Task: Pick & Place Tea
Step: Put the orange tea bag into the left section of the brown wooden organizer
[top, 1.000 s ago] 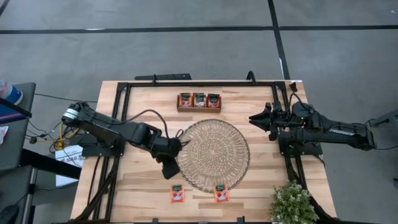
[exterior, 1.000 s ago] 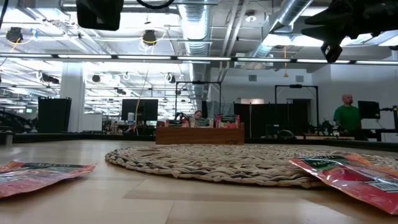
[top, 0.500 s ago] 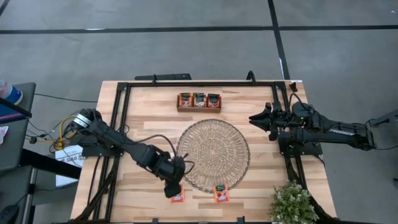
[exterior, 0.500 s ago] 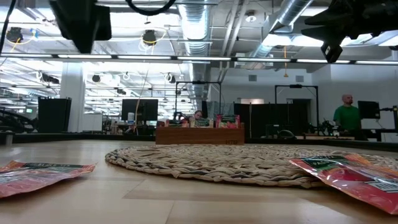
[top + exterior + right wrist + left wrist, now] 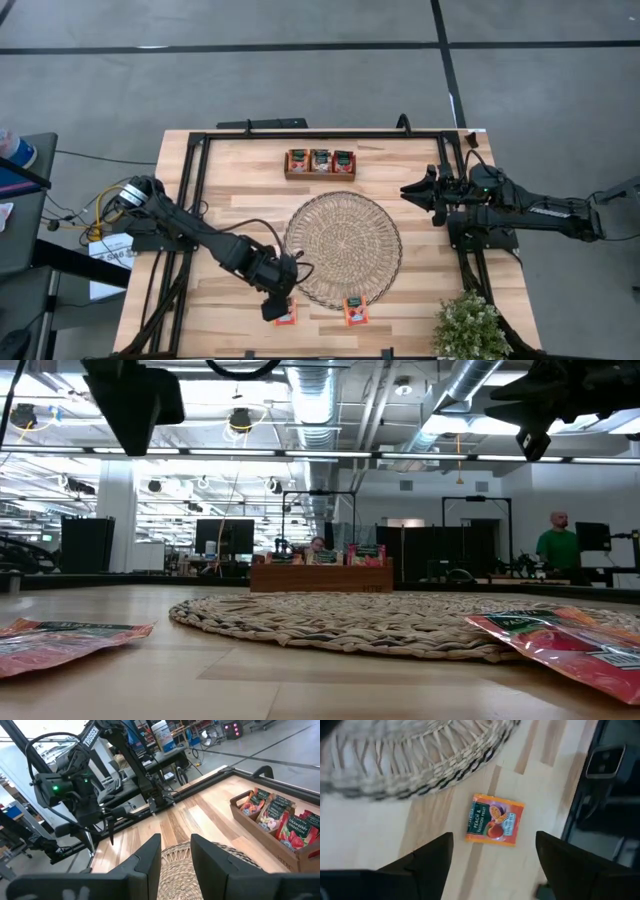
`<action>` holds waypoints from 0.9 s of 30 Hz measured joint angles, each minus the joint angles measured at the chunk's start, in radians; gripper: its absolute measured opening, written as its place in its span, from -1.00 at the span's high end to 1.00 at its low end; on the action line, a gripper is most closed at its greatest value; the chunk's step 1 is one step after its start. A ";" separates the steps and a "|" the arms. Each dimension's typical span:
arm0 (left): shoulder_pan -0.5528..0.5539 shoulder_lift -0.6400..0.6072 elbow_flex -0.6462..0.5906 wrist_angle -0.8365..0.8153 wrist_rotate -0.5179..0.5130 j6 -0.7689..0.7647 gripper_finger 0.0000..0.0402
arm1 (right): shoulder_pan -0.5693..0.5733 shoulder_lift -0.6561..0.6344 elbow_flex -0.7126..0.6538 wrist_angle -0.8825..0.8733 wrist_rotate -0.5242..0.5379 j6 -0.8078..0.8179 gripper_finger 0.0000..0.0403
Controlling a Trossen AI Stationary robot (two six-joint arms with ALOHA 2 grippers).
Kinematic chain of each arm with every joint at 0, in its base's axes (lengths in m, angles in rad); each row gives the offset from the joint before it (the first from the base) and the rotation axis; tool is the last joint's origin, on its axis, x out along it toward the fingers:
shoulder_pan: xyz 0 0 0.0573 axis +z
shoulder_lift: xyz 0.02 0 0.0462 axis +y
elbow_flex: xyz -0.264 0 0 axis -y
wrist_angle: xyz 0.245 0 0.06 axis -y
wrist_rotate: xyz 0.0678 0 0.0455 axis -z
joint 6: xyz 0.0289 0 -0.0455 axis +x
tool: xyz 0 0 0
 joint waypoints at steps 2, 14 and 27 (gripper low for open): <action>-0.002 0.000 0.000 -0.003 -0.020 0.067 -0.37 | 0.000 0.000 0.000 0.000 0.000 0.000 0.52; 0.009 0.150 0.000 0.025 0.039 0.262 -0.37 | 0.000 0.000 0.000 -0.011 0.000 0.000 0.52; -0.011 0.247 0.000 0.143 0.022 0.162 -0.37 | 0.000 0.000 0.000 -0.016 -0.001 0.000 0.52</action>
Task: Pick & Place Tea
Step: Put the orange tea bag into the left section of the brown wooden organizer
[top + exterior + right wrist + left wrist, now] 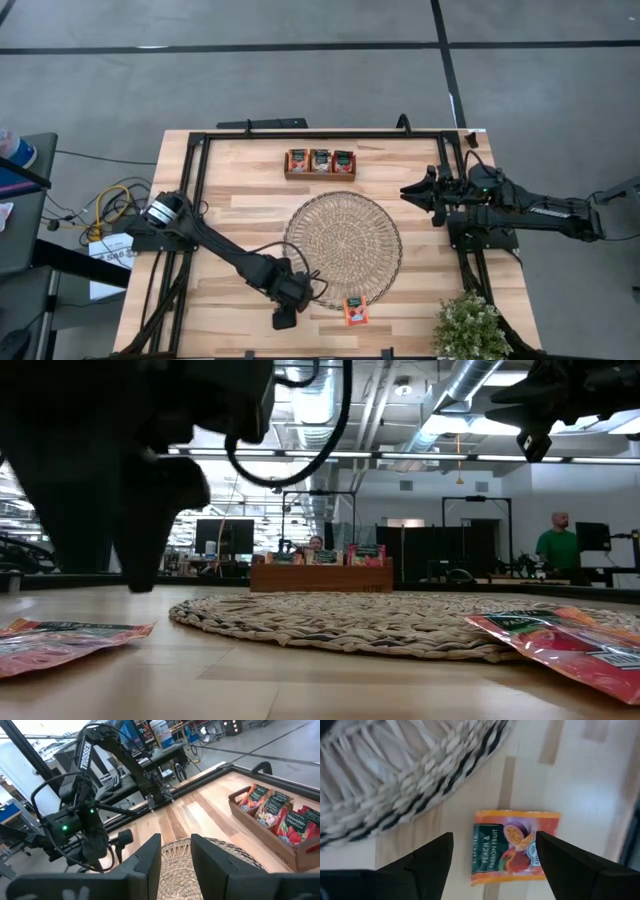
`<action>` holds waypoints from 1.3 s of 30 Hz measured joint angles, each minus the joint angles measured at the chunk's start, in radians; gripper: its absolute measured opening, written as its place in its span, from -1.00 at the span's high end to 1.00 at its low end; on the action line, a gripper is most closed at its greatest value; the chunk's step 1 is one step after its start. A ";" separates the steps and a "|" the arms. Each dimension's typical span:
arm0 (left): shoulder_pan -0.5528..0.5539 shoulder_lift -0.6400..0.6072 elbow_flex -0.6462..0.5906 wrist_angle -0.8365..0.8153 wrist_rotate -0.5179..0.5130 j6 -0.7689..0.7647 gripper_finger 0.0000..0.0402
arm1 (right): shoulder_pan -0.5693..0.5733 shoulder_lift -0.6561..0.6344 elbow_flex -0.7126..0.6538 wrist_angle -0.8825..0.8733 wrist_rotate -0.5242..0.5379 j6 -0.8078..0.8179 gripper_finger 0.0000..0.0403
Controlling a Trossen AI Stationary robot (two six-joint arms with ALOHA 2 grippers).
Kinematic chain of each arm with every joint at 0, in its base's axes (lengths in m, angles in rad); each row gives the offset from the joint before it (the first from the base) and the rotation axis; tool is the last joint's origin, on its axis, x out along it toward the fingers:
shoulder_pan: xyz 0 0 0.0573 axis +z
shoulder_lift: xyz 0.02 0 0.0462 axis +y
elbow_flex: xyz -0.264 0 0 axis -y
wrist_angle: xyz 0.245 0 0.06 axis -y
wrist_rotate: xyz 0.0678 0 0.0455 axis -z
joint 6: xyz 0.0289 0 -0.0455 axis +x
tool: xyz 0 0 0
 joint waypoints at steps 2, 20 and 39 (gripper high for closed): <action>-0.003 0.013 0.000 -0.008 -0.011 -0.017 -0.37 | 0.000 0.000 0.000 -0.002 0.000 -0.001 0.52; -0.058 0.093 0.005 -0.073 -0.114 -0.024 -0.37 | 0.000 0.000 0.000 -0.001 -0.034 -0.007 0.52; -0.072 0.091 0.000 -0.028 -0.155 -0.091 0.51 | 0.000 0.000 0.000 0.002 -0.050 -0.007 0.52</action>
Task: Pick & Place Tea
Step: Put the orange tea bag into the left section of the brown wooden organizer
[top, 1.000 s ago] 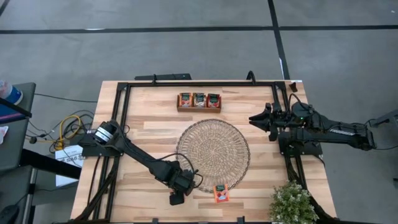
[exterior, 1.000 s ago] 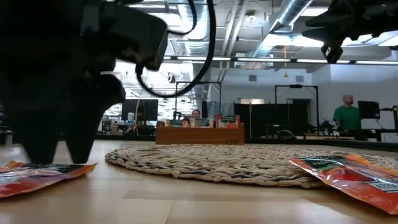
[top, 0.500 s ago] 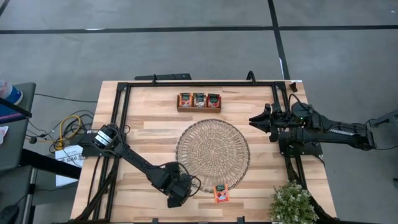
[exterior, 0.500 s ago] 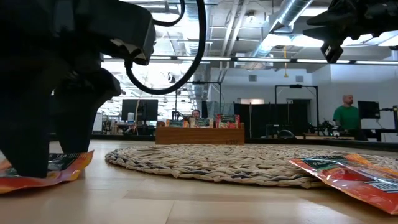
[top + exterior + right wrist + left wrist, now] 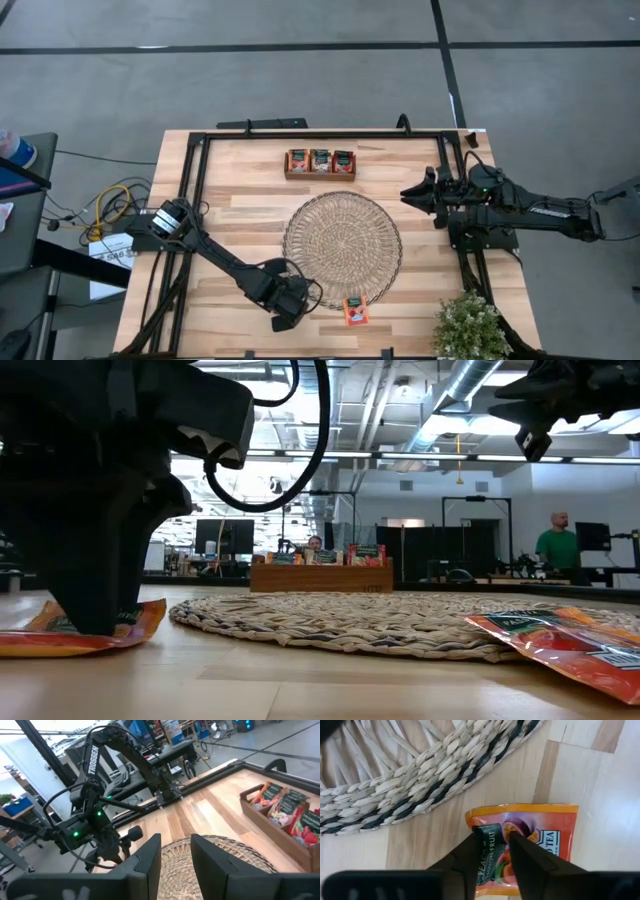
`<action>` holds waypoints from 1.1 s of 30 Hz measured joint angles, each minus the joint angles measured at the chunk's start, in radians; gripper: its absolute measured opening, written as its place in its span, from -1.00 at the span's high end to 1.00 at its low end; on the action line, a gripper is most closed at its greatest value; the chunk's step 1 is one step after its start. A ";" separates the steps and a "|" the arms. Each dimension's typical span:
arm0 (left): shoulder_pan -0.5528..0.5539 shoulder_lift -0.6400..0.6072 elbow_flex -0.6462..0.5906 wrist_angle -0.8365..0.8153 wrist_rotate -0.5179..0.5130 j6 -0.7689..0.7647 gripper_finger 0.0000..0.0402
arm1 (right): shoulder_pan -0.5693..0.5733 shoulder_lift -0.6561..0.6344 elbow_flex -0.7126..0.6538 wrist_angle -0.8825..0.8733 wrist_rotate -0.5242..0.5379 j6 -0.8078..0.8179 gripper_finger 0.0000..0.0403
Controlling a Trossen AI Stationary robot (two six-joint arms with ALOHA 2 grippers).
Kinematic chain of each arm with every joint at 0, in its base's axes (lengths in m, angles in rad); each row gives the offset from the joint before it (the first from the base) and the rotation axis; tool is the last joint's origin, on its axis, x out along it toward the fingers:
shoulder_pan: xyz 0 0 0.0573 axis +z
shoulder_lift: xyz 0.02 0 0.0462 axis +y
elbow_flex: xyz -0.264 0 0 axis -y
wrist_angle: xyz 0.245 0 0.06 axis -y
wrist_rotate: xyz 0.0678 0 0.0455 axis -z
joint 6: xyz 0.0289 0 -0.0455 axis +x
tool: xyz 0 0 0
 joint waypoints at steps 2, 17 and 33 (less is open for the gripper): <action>-0.001 -0.005 0.000 -0.001 -0.011 -0.020 0.61 | 0.000 0.000 0.000 0.000 -0.005 0.000 0.52; -0.001 -0.007 0.184 -0.353 -0.148 0.011 0.99 | 0.000 0.000 0.000 0.000 -0.009 0.000 0.52; 0.164 -0.012 0.410 -0.791 -0.725 0.191 1.00 | 0.000 0.000 0.000 0.000 -0.009 0.000 0.52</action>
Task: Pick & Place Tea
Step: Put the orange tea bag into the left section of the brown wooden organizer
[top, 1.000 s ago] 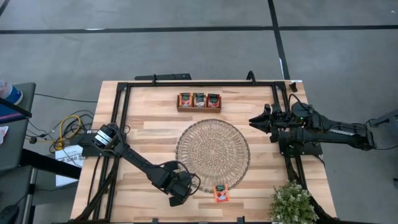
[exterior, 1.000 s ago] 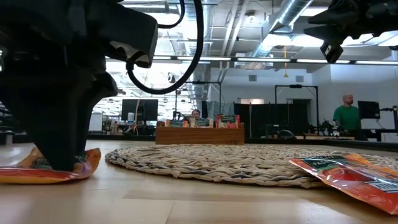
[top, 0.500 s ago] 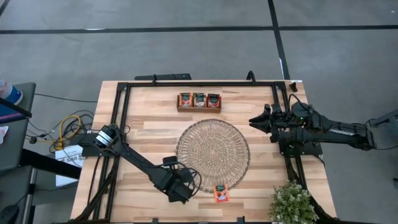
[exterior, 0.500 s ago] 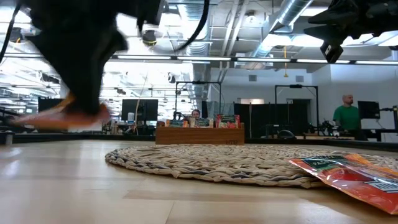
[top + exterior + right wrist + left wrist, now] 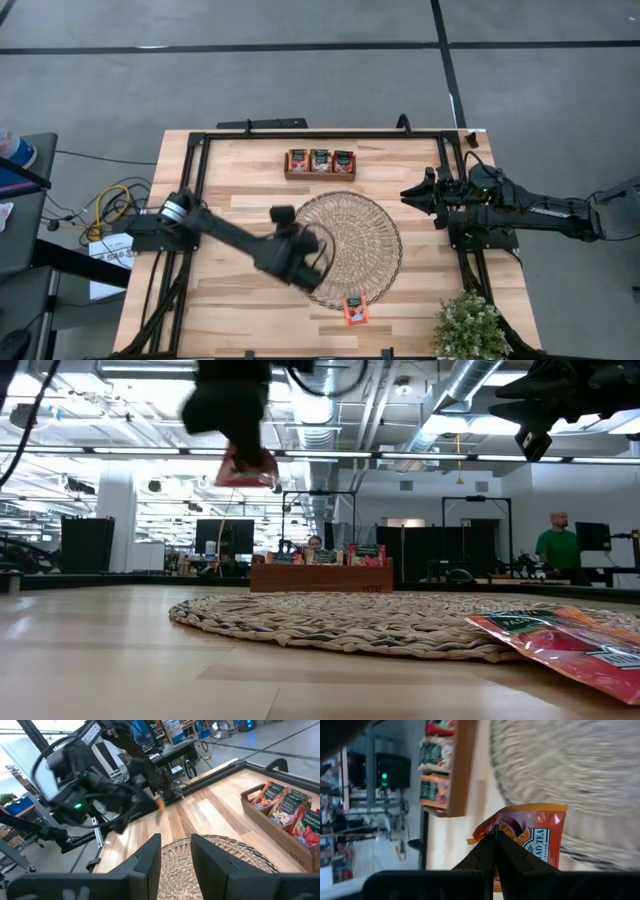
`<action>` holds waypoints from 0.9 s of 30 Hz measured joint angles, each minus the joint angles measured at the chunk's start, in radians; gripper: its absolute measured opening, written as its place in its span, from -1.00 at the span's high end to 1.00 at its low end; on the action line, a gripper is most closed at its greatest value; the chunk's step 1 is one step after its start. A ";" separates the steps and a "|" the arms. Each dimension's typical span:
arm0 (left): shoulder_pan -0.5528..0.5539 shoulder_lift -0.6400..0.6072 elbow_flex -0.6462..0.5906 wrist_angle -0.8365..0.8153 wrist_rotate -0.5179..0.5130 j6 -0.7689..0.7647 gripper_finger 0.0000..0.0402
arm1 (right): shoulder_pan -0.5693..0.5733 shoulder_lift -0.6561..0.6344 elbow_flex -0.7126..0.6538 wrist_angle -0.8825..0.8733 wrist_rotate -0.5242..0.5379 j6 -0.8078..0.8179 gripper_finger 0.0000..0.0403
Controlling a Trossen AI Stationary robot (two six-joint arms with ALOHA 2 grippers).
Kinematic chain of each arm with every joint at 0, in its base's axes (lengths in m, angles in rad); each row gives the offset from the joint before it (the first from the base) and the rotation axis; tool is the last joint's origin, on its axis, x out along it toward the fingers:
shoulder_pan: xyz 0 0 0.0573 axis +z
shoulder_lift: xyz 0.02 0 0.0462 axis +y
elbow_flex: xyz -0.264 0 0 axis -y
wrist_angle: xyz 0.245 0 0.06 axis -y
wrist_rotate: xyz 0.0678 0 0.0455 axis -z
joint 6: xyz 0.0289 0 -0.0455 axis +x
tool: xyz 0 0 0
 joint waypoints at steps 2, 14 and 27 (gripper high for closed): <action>0.053 0.000 0.000 0.000 -0.006 0.042 1.00 | 0.000 0.000 0.000 0.000 0.000 0.000 0.52; 0.335 -0.064 -0.011 0.234 -0.110 0.391 1.00 | 0.000 0.000 0.000 0.005 0.011 -0.001 0.52; 0.581 -0.175 -0.188 0.607 0.066 0.883 1.00 | 0.000 0.000 0.000 0.008 0.011 -0.001 0.52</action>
